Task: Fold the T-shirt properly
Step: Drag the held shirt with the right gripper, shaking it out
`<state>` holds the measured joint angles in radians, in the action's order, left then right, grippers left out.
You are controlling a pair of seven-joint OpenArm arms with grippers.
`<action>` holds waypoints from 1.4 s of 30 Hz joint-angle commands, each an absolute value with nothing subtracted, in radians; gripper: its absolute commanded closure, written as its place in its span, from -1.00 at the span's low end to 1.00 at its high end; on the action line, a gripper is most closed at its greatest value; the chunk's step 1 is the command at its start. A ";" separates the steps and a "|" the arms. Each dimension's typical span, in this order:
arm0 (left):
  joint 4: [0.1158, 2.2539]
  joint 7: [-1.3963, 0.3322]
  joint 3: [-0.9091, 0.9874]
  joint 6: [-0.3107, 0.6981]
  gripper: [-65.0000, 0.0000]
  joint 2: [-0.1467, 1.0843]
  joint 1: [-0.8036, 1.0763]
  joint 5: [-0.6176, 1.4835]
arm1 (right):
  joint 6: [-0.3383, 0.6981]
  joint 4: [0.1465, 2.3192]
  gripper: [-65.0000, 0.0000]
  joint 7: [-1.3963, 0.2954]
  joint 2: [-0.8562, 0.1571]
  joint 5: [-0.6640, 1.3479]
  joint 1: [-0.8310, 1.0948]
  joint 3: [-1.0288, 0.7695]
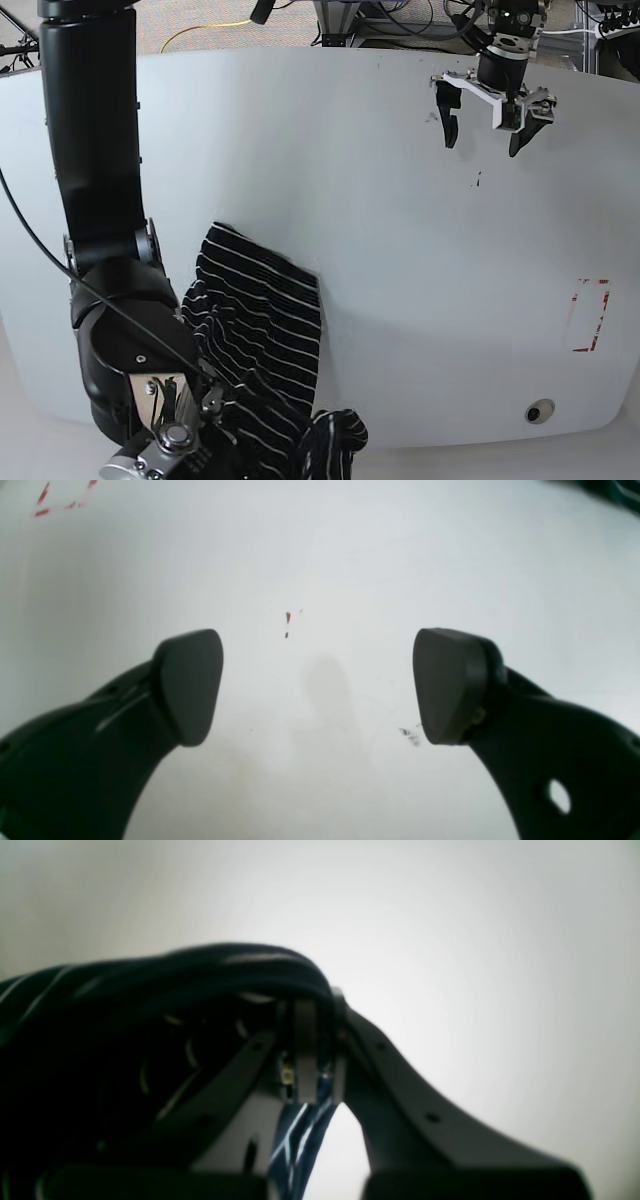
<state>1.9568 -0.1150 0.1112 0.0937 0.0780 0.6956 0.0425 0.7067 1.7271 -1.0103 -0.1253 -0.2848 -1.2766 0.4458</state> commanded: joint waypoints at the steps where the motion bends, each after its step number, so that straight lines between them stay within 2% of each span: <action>1: 1.977 -0.081 0.113 0.093 -0.74 0.081 0.676 0.044 | 0.698 1.724 1.00 -1.007 -0.104 -0.292 -1.306 0.441; 7: 1.980 -0.084 0.090 0.091 -0.74 0.079 0.628 0.045 | 0.698 1.701 1.00 -1.049 -0.073 -0.292 -1.306 0.443; 15: 1.977 -0.085 0.071 0.093 -0.74 0.079 0.591 0.045 | 0.698 1.564 1.00 -1.049 -0.035 -0.291 -1.306 0.489; 23: 1.962 -0.090 -0.035 0.090 -0.74 0.079 0.542 0.044 | 0.698 1.581 1.00 -1.049 -0.035 -0.292 -1.306 0.496; 27: 1.937 -0.153 -0.079 0.087 -0.74 0.079 0.492 0.044 | 0.698 1.586 1.00 -1.053 -0.031 -0.294 -1.306 0.493; 36: 1.937 -0.188 -0.070 0.087 -0.74 0.067 0.476 0.044 | 0.698 1.814 1.00 -1.055 0.002 -0.294 -1.306 0.496; 42: 1.942 -0.188 0.061 0.090 -0.74 0.067 0.479 0.047 | 0.698 1.929 1.00 -1.099 0.070 -0.398 -1.306 0.496</action>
<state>1.9194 -0.2169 0.0326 0.0917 0.0620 0.4820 0.0429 0.7082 1.8950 -1.1080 0.0463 -0.3492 -1.2678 0.5060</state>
